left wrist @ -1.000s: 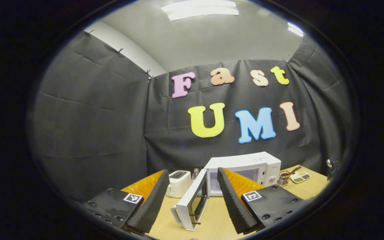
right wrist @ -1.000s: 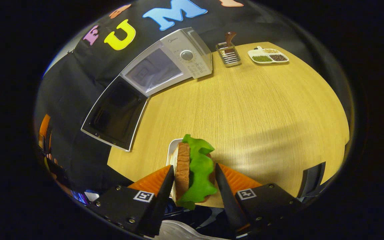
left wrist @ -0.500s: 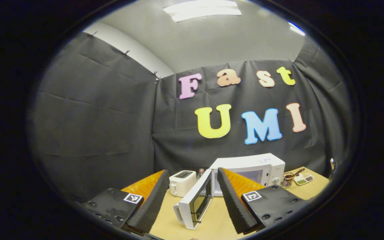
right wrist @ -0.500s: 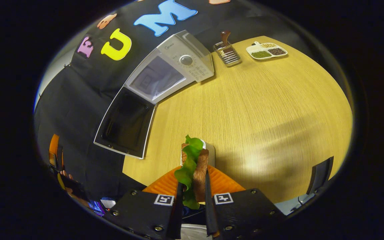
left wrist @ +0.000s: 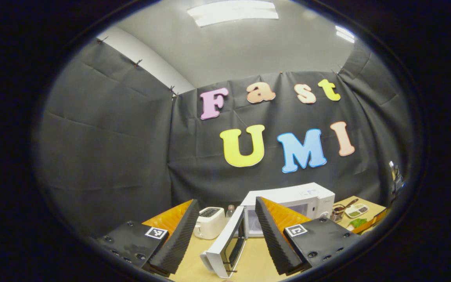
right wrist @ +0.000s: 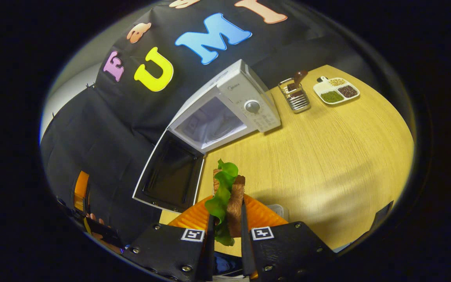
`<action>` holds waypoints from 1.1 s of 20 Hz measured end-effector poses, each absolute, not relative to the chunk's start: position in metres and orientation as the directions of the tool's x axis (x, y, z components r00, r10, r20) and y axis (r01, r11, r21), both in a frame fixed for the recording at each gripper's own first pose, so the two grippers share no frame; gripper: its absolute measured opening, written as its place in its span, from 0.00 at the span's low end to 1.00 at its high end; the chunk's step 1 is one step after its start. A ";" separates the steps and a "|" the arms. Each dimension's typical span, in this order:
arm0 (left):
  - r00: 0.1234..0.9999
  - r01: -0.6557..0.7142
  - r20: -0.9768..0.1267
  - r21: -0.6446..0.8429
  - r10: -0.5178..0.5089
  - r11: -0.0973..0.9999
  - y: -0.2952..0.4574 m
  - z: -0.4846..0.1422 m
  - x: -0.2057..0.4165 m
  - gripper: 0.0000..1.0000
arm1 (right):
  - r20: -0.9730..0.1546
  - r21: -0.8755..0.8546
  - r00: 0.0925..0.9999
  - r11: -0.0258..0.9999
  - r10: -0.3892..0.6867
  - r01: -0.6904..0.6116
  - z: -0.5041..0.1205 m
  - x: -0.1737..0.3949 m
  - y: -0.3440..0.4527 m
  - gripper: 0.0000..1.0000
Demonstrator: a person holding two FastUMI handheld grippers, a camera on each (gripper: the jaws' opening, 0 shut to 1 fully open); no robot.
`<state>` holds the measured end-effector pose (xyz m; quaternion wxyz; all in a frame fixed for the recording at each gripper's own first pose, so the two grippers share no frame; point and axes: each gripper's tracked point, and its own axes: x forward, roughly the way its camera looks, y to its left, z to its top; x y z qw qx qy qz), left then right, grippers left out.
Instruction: Open the microwave oven with the left hand, put the food in, and close the microwave oven.
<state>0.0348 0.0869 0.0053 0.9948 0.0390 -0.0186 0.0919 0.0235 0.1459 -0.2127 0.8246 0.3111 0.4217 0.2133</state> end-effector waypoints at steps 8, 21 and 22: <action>0.984 -0.172 0.055 0.041 0.170 0.984 0.154 0.005 0.077 0.94 | -0.518 0.691 0.653 0.720 0.553 -0.062 -0.200 0.078 0.217 0.29; 0.969 -0.247 0.015 0.069 0.246 0.967 0.267 -0.023 0.103 0.94 | -0.457 0.684 0.780 0.730 0.428 0.000 -0.228 0.169 0.297 0.29; 0.967 -0.253 0.008 0.068 0.254 0.965 0.273 -0.025 0.104 0.94 | -0.447 0.682 0.791 0.731 0.418 -0.001 -0.229 0.177 0.301 0.29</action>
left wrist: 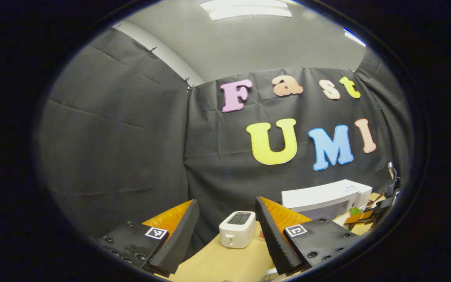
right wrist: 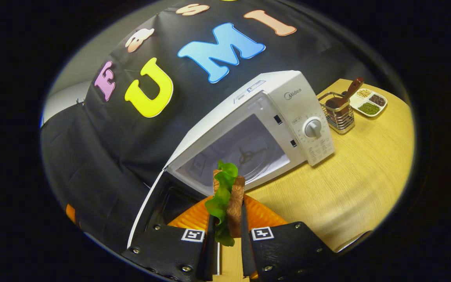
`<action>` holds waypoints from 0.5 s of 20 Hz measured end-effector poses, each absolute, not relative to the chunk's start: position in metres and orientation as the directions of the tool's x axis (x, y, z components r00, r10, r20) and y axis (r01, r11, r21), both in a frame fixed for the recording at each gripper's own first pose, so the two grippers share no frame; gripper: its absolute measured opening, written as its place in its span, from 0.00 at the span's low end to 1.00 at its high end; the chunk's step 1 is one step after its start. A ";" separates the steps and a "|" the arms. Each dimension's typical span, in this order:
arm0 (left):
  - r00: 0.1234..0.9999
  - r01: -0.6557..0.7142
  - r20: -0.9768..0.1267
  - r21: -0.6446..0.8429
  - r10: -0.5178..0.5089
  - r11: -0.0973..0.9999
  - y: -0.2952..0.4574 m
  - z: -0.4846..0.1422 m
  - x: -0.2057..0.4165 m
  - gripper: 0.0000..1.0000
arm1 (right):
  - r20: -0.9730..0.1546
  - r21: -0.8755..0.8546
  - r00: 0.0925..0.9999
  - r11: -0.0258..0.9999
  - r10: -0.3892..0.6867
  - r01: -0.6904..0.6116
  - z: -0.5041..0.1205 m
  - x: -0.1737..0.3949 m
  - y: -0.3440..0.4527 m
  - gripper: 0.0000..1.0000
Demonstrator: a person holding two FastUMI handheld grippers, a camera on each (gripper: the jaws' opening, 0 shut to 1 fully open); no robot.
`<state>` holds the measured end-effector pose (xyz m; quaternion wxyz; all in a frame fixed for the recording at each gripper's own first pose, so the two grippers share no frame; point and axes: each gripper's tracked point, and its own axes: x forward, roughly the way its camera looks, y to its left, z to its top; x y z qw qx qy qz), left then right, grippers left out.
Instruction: Open the microwave oven with the left hand, put the food in, and close the microwave oven.
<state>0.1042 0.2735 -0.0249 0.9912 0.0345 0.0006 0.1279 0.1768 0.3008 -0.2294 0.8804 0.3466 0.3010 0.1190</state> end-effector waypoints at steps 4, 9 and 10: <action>0.958 -0.285 -0.020 0.094 0.288 0.954 0.299 -0.038 0.104 0.94 | -0.418 0.688 0.827 0.725 0.376 0.018 -0.241 0.210 0.316 0.29; 0.942 -0.326 -0.049 0.106 0.333 0.939 0.326 -0.053 0.103 0.94 | -0.358 0.683 0.875 0.730 0.327 0.007 -0.251 0.255 0.330 0.29; 0.938 -0.334 -0.058 0.103 0.341 0.937 0.329 -0.057 0.103 0.93 | -0.354 0.680 0.880 0.733 0.317 0.010 -0.254 0.264 0.332 0.31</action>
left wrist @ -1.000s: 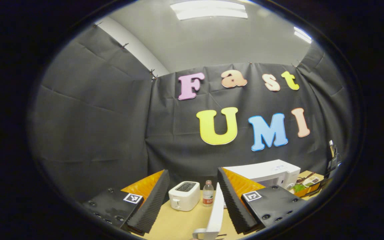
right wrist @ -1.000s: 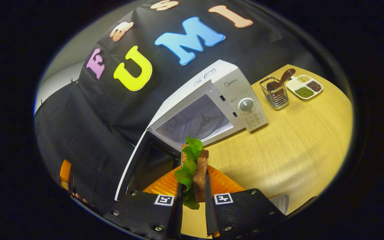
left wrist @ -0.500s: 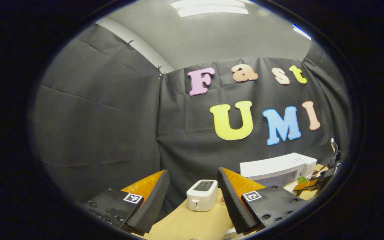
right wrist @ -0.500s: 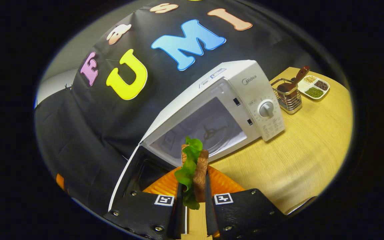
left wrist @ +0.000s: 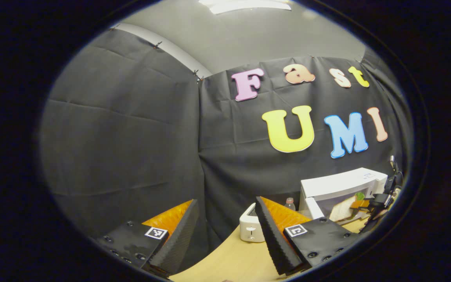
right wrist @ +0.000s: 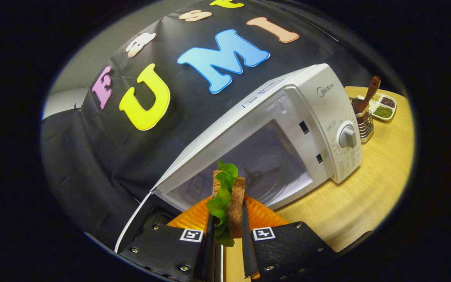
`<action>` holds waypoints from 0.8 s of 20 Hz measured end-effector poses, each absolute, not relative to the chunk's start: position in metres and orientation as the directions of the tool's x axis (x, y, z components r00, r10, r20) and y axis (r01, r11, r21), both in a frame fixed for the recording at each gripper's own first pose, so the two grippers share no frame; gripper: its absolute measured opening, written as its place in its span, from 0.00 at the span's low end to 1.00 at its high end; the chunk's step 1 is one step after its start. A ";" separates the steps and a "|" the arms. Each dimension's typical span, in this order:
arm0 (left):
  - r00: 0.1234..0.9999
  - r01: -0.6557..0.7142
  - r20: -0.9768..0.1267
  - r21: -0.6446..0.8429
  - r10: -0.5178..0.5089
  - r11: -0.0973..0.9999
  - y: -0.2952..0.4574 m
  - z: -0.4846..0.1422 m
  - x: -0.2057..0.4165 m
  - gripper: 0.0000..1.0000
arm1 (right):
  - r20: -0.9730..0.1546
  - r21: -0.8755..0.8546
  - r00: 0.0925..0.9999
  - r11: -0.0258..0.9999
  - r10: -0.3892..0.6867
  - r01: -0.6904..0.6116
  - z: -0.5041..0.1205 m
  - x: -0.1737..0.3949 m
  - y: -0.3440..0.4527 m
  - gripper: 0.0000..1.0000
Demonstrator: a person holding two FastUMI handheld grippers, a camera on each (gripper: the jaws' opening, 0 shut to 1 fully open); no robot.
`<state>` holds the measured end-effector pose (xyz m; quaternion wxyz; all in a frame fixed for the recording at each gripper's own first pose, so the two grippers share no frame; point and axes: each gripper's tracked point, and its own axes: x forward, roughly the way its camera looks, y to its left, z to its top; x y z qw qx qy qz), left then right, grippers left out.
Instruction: Open the microwave oven with the left hand, put the food in, and close the microwave oven.
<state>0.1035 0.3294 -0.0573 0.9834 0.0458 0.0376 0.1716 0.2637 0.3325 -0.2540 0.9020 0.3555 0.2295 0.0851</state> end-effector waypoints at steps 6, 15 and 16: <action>0.924 -0.352 -0.104 0.152 0.369 0.924 0.348 -0.075 0.102 0.94 | -0.367 0.677 0.891 0.734 0.267 0.059 -0.285 0.308 0.344 0.31; 0.912 -0.369 -0.135 0.142 0.387 0.919 0.355 -0.095 0.105 0.93 | -0.440 0.472 0.886 0.877 0.144 0.092 -0.314 0.343 0.331 0.41; 0.913 -0.367 -0.136 0.145 0.386 0.919 0.354 -0.095 0.106 0.93 | -0.456 0.443 0.879 0.892 0.139 0.088 -0.316 0.342 0.328 0.48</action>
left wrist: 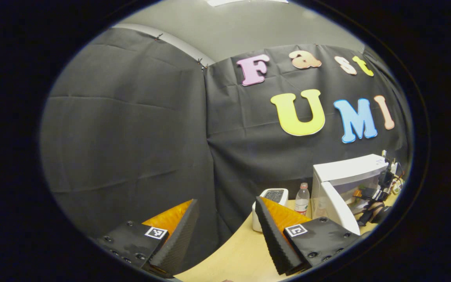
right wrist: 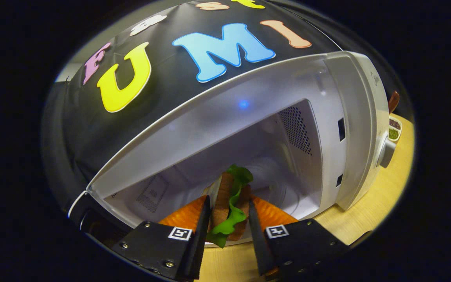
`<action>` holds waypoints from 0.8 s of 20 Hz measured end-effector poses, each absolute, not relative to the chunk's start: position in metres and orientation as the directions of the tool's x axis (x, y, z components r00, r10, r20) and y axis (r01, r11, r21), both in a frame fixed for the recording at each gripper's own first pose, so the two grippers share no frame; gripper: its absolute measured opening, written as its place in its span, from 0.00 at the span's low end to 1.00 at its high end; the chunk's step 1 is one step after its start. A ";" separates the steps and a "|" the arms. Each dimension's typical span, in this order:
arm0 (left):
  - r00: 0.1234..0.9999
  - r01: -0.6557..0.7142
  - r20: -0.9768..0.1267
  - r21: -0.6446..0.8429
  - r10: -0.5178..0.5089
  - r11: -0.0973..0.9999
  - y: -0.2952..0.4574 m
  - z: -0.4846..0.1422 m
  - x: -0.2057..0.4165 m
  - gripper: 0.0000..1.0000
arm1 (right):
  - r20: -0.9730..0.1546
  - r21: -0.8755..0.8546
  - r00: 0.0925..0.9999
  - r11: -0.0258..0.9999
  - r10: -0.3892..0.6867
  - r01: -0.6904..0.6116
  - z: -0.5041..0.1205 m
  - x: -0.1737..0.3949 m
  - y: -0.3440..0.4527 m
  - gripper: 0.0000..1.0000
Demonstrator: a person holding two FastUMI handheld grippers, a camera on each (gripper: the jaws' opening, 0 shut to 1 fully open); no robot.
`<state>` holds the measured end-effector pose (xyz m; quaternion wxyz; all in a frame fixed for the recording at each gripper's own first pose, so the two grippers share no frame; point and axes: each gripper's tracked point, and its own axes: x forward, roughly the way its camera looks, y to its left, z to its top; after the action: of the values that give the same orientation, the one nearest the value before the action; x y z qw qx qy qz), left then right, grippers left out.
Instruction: Open the microwave oven with the left hand, put the food in, and close the microwave oven.
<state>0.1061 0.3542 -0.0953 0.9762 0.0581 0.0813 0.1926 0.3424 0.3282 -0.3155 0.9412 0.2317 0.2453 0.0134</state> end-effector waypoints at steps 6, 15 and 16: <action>0.914 -0.358 -0.158 0.114 0.373 0.927 0.347 -0.109 0.103 0.93 | -0.478 0.284 0.875 0.956 0.079 0.069 -0.316 0.334 0.306 0.97; 0.924 -0.346 -0.141 0.083 0.354 0.935 0.325 -0.121 0.094 0.92 | -0.320 0.182 0.935 0.978 0.155 -0.100 -0.209 0.269 0.272 0.98; 0.926 -0.342 -0.138 0.083 0.351 0.936 0.322 -0.122 0.092 0.92 | -0.296 0.185 0.942 0.977 0.157 -0.105 -0.193 0.261 0.266 0.98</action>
<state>0.0925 0.3224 -0.1224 0.9809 0.0289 0.0755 0.1767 0.2611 0.2655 -0.1928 0.9819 0.0835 0.1564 0.0667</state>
